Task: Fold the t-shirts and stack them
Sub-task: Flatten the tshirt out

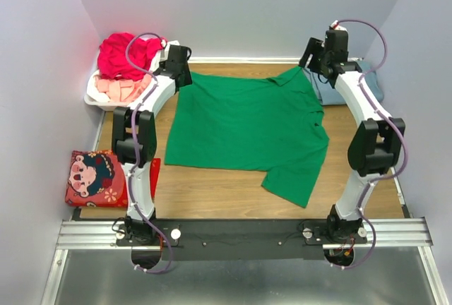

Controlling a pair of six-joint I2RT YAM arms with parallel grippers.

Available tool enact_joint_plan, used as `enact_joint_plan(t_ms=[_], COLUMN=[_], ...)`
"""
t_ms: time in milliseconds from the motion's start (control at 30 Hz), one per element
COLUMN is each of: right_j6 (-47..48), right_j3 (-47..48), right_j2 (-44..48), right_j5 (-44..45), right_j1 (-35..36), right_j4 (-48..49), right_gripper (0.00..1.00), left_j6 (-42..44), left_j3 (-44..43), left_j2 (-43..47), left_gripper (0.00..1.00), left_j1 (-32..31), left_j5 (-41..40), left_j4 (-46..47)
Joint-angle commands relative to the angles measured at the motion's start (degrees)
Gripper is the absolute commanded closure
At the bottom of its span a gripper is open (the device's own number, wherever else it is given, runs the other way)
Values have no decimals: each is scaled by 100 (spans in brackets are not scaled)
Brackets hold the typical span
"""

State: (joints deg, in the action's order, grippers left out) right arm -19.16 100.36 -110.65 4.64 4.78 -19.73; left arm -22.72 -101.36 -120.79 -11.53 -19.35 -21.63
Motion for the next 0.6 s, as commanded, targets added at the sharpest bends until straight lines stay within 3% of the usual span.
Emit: enact_joint_plan(t_ms=[0,300,567], right_j6=[-290,-404,-466], right_j3=[-1174,-3169,-3997], right_j2=[850,2362,2364], right_j5=[80,-104,-245], right_j1=[111,366,463], right_j4=[-963,-1218,-1271], right_gripper=[19,22,24], left_j6=[128,-101,-215], left_j3=[897,2489,3078], left_j2=[872,1673,1831], left_gripper=[39,41,42], left_j1=[-121,-517,-807], left_j5=[696,1170,1355], left_j4=[-447,-439,-386])
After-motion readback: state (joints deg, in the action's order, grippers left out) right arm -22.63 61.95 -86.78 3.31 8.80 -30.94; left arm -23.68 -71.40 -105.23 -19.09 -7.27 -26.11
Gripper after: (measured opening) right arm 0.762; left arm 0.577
